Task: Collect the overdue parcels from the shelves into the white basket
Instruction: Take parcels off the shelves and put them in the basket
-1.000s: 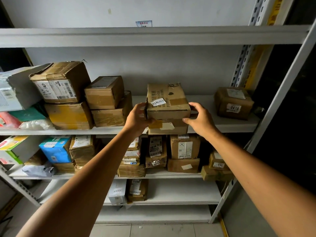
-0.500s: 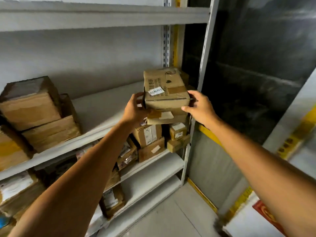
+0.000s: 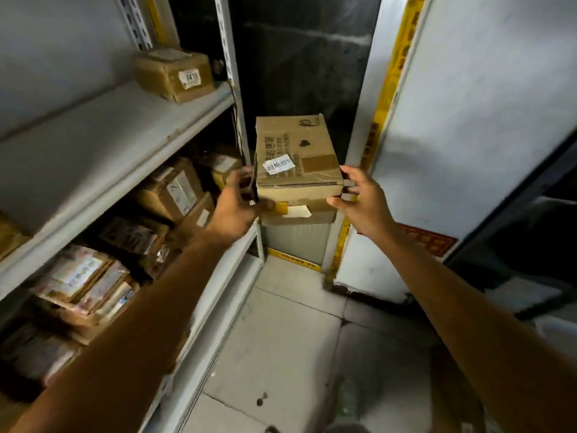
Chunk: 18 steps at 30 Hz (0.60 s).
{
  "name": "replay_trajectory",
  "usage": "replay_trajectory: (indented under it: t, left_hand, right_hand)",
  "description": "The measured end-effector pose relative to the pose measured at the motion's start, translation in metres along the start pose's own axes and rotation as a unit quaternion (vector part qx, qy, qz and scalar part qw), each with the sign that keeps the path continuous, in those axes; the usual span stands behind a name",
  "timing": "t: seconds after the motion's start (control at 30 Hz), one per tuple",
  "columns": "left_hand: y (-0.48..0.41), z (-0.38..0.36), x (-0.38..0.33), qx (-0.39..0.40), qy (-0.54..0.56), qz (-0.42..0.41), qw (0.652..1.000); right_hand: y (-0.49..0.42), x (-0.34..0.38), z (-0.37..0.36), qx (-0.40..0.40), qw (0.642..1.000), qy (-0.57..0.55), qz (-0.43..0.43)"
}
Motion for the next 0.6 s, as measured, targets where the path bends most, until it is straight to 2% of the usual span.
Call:
replay_trajectory:
  t: [0.33, 0.6]
  left_hand:
    - [-0.004, -0.125, 0.031, 0.089, -0.008, 0.007, 0.996]
    - [-0.046, -0.227, 0.02, 0.172, -0.063, -0.012, 0.983]
  right_hand:
    - [0.104, -0.084, 0.047, -0.074, 0.993, -0.042, -0.086]
    - [0.158, -0.14, 0.109, -0.151, 0.975, -0.072, -0.148]
Point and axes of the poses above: each hand's wrist, its own y-axis away from the middle knuckle, its own z-axis out of the back of the hand, x = y × z, the point moved 7 cm from there along -y, towards the middle knuckle, and after that the axes turned 14 degrees about x, right-handed, at the moved point
